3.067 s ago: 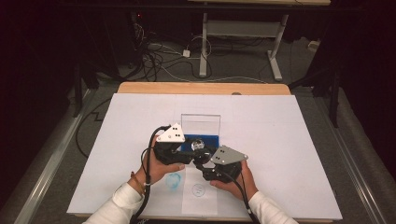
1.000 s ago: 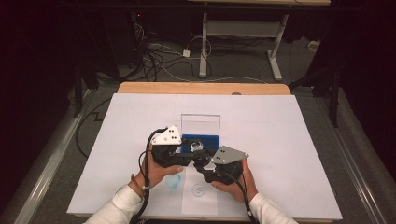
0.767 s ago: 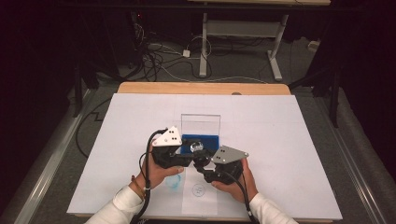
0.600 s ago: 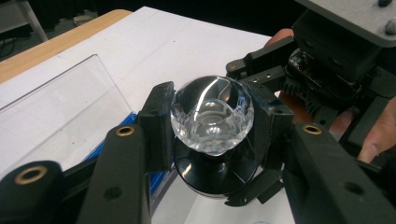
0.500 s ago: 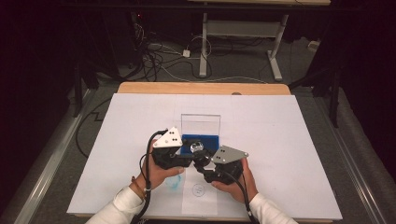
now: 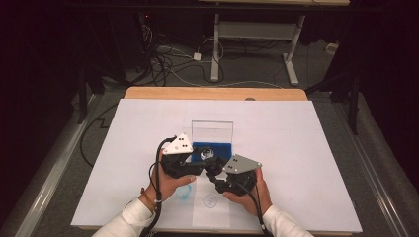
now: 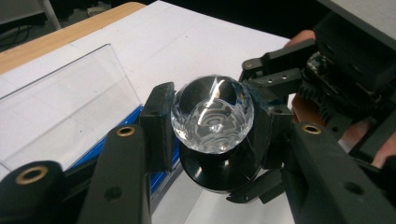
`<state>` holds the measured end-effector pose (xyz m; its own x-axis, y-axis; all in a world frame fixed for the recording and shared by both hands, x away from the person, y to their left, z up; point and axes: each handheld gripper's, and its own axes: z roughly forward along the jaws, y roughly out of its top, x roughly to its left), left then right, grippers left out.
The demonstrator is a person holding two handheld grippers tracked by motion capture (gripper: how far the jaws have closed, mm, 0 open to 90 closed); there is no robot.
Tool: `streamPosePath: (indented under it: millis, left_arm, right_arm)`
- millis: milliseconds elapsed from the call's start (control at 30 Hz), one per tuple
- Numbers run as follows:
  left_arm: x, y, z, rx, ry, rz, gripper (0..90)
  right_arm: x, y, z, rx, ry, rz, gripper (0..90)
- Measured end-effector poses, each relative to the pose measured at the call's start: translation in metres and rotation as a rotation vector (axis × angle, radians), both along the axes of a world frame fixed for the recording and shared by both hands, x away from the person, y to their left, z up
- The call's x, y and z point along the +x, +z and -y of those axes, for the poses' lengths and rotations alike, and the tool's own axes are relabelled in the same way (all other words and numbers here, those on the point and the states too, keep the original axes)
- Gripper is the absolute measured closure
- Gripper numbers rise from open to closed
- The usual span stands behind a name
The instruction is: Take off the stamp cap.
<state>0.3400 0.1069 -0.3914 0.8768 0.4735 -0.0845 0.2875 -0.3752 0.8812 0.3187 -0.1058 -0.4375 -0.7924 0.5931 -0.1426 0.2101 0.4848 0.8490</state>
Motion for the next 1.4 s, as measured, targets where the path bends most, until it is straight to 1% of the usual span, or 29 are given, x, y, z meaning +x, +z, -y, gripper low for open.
streamPosePath:
  millis: [33,67,100,133,233,300,333,367,400,433,467,533,567,600,633,667,700,733,767,800,833,900,967,1033,1067,1100,1167,1233,1400]
  left_arm:
    - [-0.001,0.0,0.0,-0.001,0.009,0.005,54.9]
    - [-0.002,0.0,0.001,-0.003,0.016,0.007,54.9]
    - [-0.002,0.0,0.001,-0.005,0.023,0.007,54.9]
    - [-0.002,0.0,0.001,-0.011,0.029,0.009,54.9]
    - [-0.002,-0.001,0.0,-0.025,0.028,0.011,54.9]
    - [-0.001,0.0,-0.003,-0.031,-0.005,0.002,54.9]
    - [0.0,0.001,-0.005,-0.035,-0.025,0.006,54.9]
    - [-0.001,0.001,-0.006,-0.039,-0.034,0.007,54.9]
    - [-0.001,0.002,-0.006,-0.037,-0.041,0.004,54.9]
    - [-0.001,0.004,-0.006,-0.029,-0.049,0.009,54.9]
    - [-0.001,0.004,-0.006,-0.026,-0.053,0.01,54.9]
    - [-0.001,0.002,-0.004,-0.018,-0.057,0.011,54.8]
    - [0.002,0.004,-0.007,-0.038,-0.017,0.017,54.8]
    - [0.005,0.006,-0.011,-0.068,-0.029,0.009,54.8]
    - [0.005,0.006,-0.011,-0.068,-0.029,0.009,54.8]
    - [0.006,0.009,-0.014,-0.055,-0.03,0.021,54.8]
    - [0.005,0.012,-0.017,-0.041,-0.009,0.037,54.8]
    - [0.005,0.014,-0.025,-0.066,-0.01,0.032,54.8]
    - [0.005,0.014,-0.025,-0.066,-0.01,0.032,54.7]
    - [0.004,0.016,-0.027,-0.053,0.004,0.045,54.7]
    - [0.005,0.017,-0.029,-0.049,0.005,0.046,54.7]
    - [0.006,0.018,-0.032,-0.055,0.006,0.045,54.7]
    - [0.006,0.018,-0.033,-0.034,0.001,0.047,54.7]
    - [0.006,0.017,-0.036,-0.029,0.002,0.044,54.7]
    - [0.005,0.017,-0.036,-0.022,0.01,0.048,54.7]
    - [0.005,0.018,-0.037,-0.013,0.017,0.054,54.7]
    - [0.005,0.019,-0.04,-0.019,0.014,0.055,54.7]
    - [0.005,0.02,-0.04,0.003,0.024,0.061,54.7]
    - [0.005,0.018,-0.039,0.035,0.024,0.078,54.7]
  right_arm:
    - [0.0,0.0,0.0,0.004,-0.003,-0.005,39.1]
    - [-0.001,0.001,-0.001,-0.008,-0.012,0.011,39.1]
    - [-0.001,0.001,-0.001,-0.008,-0.012,0.011,39.1]
    - [-0.001,0.001,-0.001,0.004,-0.023,0.007,39.2]
    - [-0.002,0.001,-0.001,0.009,-0.023,0.005,39.1]
    - [-0.001,0.003,0.002,0.019,0.012,-0.011,39.2]
    - [-0.001,0.003,0.002,0.019,0.012,-0.011,39.2]
    - [0.0,0.004,0.004,0.032,0.038,-0.021,39.2]
    - [-0.001,0.006,0.004,0.015,0.046,-0.007,39.2]
    - [-0.001,0.008,0.004,0.008,0.06,-0.017,39.2]
    - [-0.001,0.008,0.004,0.013,0.064,-0.021,39.2]
    - [-0.002,0.008,0.002,-0.003,0.068,-0.026,39.2]
    - [-0.007,0.003,-0.005,-0.079,0.107,-0.01,39.3]
    - [-0.017,-0.004,-0.016,-0.147,0.164,0.007,39.3]
    - [-0.026,-0.011,-0.025,-0.181,0.2,0.02,39.2]
    - [-0.027,-0.012,-0.03,-0.166,0.197,0.007,39.2]
    - [-0.023,-0.01,-0.029,-0.168,0.193,0.01,39.2]
    - [-0.019,-0.007,-0.027,-0.173,0.175,0.022,39.2]
    - [-0.016,-0.004,-0.022,-0.16,0.152,0.019,39.2]
    - [-0.015,-0.003,-0.018,-0.156,0.141,0.018,39.2]
    - [-0.015,-0.003,-0.018,-0.156,0.141,0.018,39.2]
    - [-0.016,-0.002,-0.009,-0.144,0.128,0.009,39.1]
    - [-0.018,0.001,0.0,-0.154,0.134,0.026,39.0]
    - [-0.018,0.004,0.01,-0.142,0.119,0.019,39.0]
    - [-0.019,0.006,0.019,-0.14,0.094,0.026,39.0]
    - [-0.019,0.006,0.019,-0.14,0.094,0.026,39.0]
    - [-0.019,0.009,0.028,-0.131,0.076,0.031,38.9]
    - [-0.021,0.012,0.037,-0.122,0.054,0.045,38.9]
    - [-0.023,0.02,0.063,-0.087,-0.011,0.06,38.9]
